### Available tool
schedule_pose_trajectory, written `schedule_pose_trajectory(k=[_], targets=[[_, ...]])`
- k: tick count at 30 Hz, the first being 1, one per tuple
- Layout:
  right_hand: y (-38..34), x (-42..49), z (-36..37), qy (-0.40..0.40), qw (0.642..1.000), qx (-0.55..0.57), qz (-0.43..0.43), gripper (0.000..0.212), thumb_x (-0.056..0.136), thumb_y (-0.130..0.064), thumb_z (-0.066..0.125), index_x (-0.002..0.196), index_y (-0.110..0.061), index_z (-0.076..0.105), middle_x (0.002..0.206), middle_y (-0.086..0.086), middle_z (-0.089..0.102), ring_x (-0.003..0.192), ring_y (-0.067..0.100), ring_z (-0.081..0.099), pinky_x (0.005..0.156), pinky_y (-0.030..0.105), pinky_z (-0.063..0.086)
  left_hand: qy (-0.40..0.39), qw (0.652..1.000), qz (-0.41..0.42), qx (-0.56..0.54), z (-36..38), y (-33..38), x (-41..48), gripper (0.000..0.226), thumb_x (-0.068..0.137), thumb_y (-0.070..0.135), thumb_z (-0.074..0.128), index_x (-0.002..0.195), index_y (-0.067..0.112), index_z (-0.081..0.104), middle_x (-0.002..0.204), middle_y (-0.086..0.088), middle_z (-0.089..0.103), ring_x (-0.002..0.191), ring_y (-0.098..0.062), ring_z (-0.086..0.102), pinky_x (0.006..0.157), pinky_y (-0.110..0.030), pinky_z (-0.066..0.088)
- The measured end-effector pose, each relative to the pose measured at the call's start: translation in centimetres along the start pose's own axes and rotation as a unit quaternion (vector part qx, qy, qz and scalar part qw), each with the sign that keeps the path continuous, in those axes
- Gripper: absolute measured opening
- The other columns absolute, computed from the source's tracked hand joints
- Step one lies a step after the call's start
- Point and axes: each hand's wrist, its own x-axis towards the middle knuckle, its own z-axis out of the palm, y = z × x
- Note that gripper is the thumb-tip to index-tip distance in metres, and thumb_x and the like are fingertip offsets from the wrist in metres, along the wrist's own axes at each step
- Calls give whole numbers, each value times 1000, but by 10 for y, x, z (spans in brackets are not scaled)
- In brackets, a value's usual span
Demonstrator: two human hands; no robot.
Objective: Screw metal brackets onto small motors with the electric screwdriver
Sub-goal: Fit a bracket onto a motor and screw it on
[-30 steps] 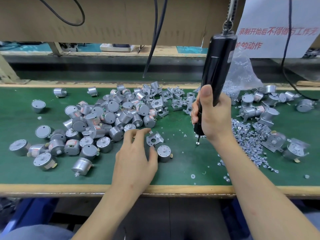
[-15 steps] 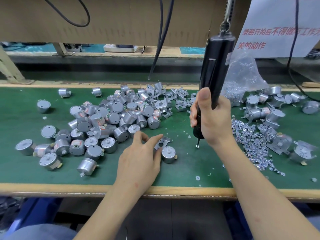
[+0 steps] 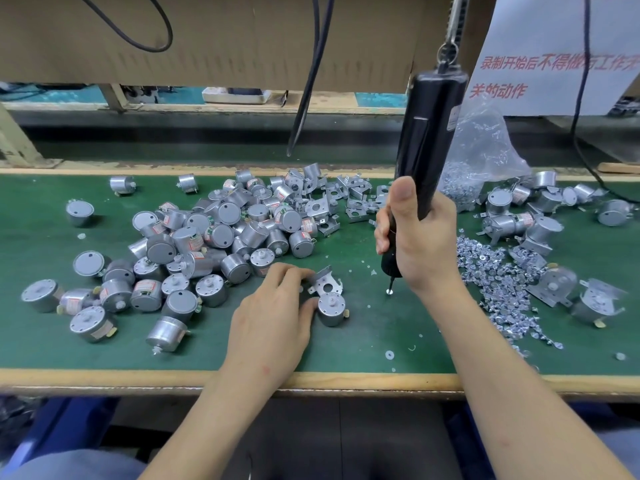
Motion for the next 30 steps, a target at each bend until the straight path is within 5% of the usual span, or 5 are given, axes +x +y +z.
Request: schedule_pose_trajectory(k=[7,16,20,24,30], targets=[[0,-1,1,3,1000,2,1,75,65,-88,63,67,-15,46,51,-1,48,41,20,46,45,31,41,69,986,42,-147,-4,2,-4,26,84,41,64,107,31,56,81,20,53,69,0,49,68,-28,43],[1,-1,1,7,1000,8,-3,75,66,-87,64,67,-14,47,51,1,47,41,20,45,45,32,40,36,985,99,-140,-5,3,-7,35,79,46,72,107,35,54,93,31,56,72,10,50,67,-15,36],[1,-1,0,5,1000,6,-4,74,67,-87,63,68,-15,47,52,2,47,41,21,46,45,32,41,48,985,59,-153,-4,1,-4,24,92,44,55,114,33,56,101,25,49,63,-5,53,75,-34,47],[1,-1,0,5,1000,1,-7,73,68,-87,63,67,-15,48,51,1,48,41,22,47,45,34,41,4,996,41,-76,-2,0,1,21,95,30,56,113,37,64,130,24,53,77,-11,57,84,-34,48],[1,-1,0,6,1000,3,-5,73,68,-87,63,67,-16,48,50,-1,48,41,22,47,45,32,41,31,995,22,-96,3,-6,7,22,91,22,66,113,27,68,106,19,65,66,0,50,78,-24,44]])
